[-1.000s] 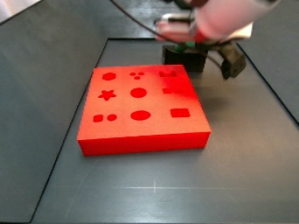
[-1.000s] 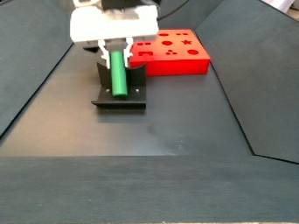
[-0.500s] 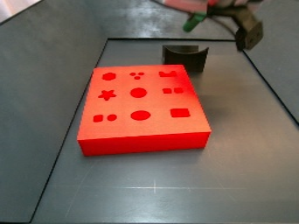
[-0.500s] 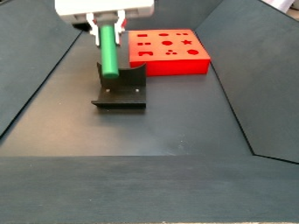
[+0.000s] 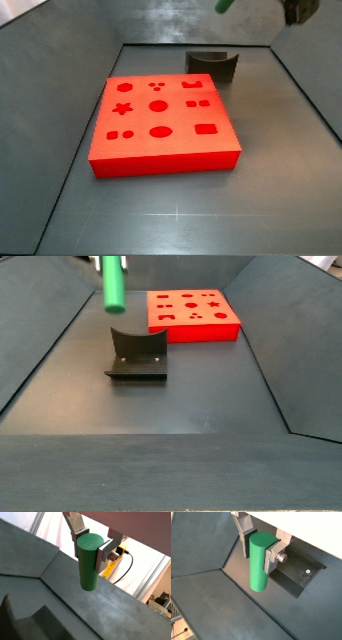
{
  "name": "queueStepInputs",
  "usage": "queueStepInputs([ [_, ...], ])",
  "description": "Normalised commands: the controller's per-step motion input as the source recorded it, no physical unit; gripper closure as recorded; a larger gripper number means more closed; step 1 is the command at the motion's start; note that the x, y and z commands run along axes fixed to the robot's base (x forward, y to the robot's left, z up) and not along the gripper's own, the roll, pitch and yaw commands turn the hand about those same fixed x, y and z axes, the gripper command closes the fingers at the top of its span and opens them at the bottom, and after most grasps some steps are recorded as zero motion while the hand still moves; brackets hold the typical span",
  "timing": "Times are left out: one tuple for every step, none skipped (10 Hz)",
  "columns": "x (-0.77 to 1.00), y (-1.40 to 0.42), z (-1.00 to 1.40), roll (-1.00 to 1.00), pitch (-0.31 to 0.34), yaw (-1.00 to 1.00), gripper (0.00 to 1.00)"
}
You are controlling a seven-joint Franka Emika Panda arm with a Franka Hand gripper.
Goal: Pick up the round object. Move up. Place the round object on the fixture. Regrasp the round object. Move to above the board. Insert the round object.
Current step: Move to above the board.
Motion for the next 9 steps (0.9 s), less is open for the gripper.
queueStepInputs([
  [0.09, 0.02, 1.0, -0.04, 0.118, 0.09, 1.0],
  [0.08, 0.01, 1.0, -0.04, 0.111, 0.1, 1.0],
  [0.07, 0.01, 0.96, -0.04, 0.105, 0.1, 1.0],
  [0.04, 0.0, 0.68, -0.05, 0.09, 0.1, 1.0],
  [0.03, -0.01, 0.57, -0.05, 0.082, 0.1, 1.0],
  [0.02, -0.01, 0.35, -0.06, 0.069, 0.09, 1.0],
  [0.01, -0.01, 0.19, -0.06, 0.065, 0.09, 1.0],
  [-0.61, -1.0, 0.22, -1.0, -0.054, -0.02, 1.0],
  [-0.61, -1.0, 0.22, -1.0, -0.057, -0.02, 1.0],
])
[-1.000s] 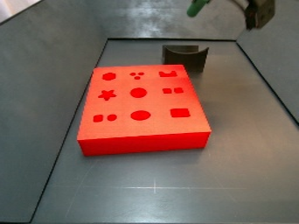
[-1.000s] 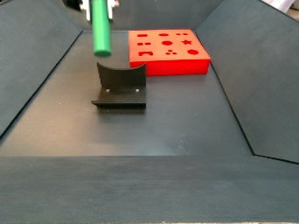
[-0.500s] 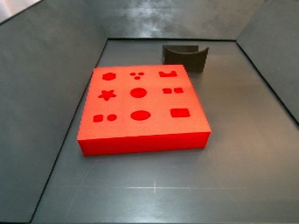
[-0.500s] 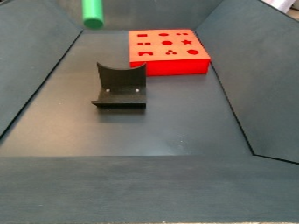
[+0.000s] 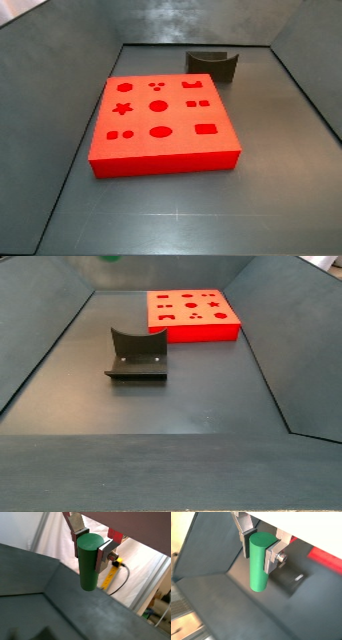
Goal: Pick up the round object. Move up. Place the round object on the fixture. Regrasp the round object. Move to above the board. Insert the round object.
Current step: Move to above the board, then insert the round object.
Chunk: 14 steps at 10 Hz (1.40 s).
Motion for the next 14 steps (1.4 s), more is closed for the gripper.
queueStepInputs([
  [-0.65, -1.0, 0.24, -1.0, -0.084, -0.02, 1.0],
  [-0.67, -1.0, 0.22, -1.0, -0.104, -0.03, 1.0],
  [-0.69, -1.0, 0.23, -1.0, -0.118, -0.03, 1.0],
  [-0.71, -1.0, 0.23, -1.0, -0.127, -0.04, 1.0],
  [-0.73, -1.0, 0.23, -1.0, -0.14, -0.04, 1.0],
  [-0.78, -1.0, 0.24, -1.0, -0.16, -0.05, 1.0],
  [-0.82, -1.0, 0.24, -1.0, -0.173, -0.05, 1.0],
  [-0.77, -0.84, 0.21, -1.0, -0.212, -0.05, 1.0],
  [-0.64, -0.64, 0.16, -1.0, -0.23, -0.06, 1.0],
  [-0.38, -0.28, 0.07, -0.81, -0.213, -0.04, 1.0],
  [-0.24, -0.14, 0.04, -0.61, -0.167, -0.03, 1.0],
  [-0.15, -0.06, 0.02, -0.42, -0.121, -0.02, 1.0],
  [-0.08, -0.03, 0.01, -0.24, -0.068, -0.02, 1.0],
  [-0.08, 0.0, 0.0, 0.0, -0.02, 0.0, 1.0],
])
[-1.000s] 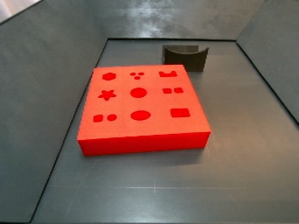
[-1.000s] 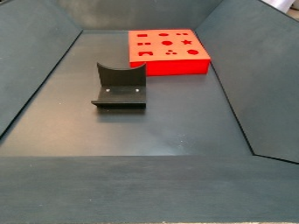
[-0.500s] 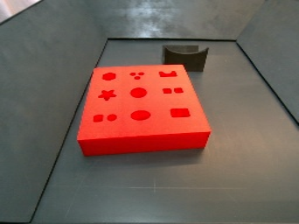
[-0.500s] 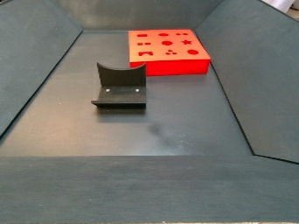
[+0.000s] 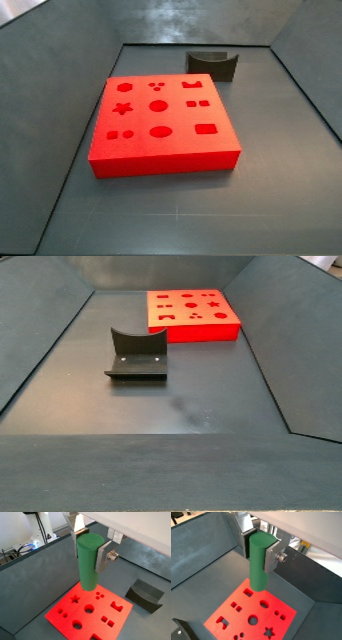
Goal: Pick up the round object. Move up. Place the round object on the fixture. Regrasp the round object. Move to above the board. Insert the round object.
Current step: Insert the round object.
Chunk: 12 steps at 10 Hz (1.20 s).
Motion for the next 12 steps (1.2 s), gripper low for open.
queueStepInputs([
  [-0.04, 0.0, -0.17, -0.06, 0.0, 0.0, 1.0],
  [0.0, 0.18, -0.17, -0.14, 0.006, 0.01, 1.0],
  [-0.64, 0.6, -0.3, -0.16, -0.233, 0.21, 1.0],
  [-0.27, 0.79, -0.81, -0.14, -0.029, 0.34, 1.0],
  [-0.1, 0.35, -0.44, 0.0, 0.0, 0.05, 1.0],
  [0.0, -0.04, -0.11, 0.08, -0.027, 0.0, 1.0],
  [0.0, -0.05, -0.79, 0.0, -0.239, 0.0, 1.0],
  [0.04, 0.06, -1.0, 0.0, -0.033, 0.0, 1.0],
  [0.18, 0.09, -1.0, 0.0, 0.0, 0.0, 1.0],
  [0.17, 0.19, -1.0, 0.0, 0.01, -0.16, 1.0],
  [0.19, 0.27, -0.97, -0.03, 0.099, -0.32, 1.0],
  [0.35, 0.25, -0.88, -0.03, 0.171, -0.26, 1.0],
])
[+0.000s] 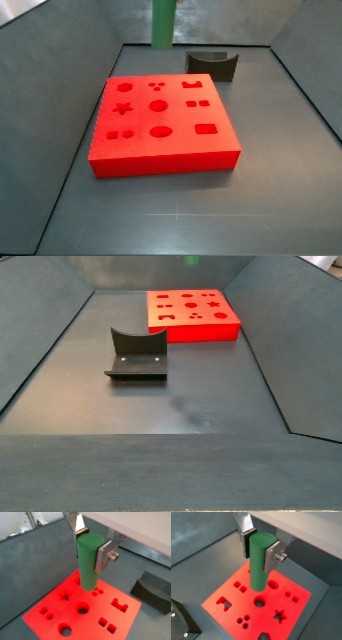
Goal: Pick up the round object. Move up. Place the round object on the fixture. Regrasp the round object. Move to above the board. Insert the round object.
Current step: Insert the round object.
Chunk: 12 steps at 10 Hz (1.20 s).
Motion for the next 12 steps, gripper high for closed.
queueStepInputs([
  [0.41, 0.04, -0.39, -0.14, 0.091, -0.03, 1.0],
  [0.0, 0.0, -0.1, 0.0, 0.0, 0.0, 1.0],
  [0.32, 0.0, -0.51, -0.05, 0.0, -0.07, 1.0],
  [0.61, -0.12, -0.87, -0.08, 0.014, -0.2, 1.0],
  [0.56, -0.06, -0.78, -0.13, 0.0, -0.17, 1.0],
  [0.01, 0.0, -0.19, -0.11, -0.051, 0.0, 1.0],
  [0.0, -0.07, -0.53, -0.02, -0.054, 0.0, 1.0],
  [-0.06, -0.06, -0.68, 0.0, -0.077, 0.0, 1.0],
  [-0.31, -0.04, -0.21, 0.02, -0.044, 0.0, 1.0],
  [-0.37, 0.0, -0.05, 0.0, -0.029, 0.0, 1.0],
  [-0.27, 0.0, 0.0, 0.0, -0.027, 0.0, 1.0],
  [-0.13, 0.0, 0.06, 0.0, -0.02, 0.0, 1.0],
])
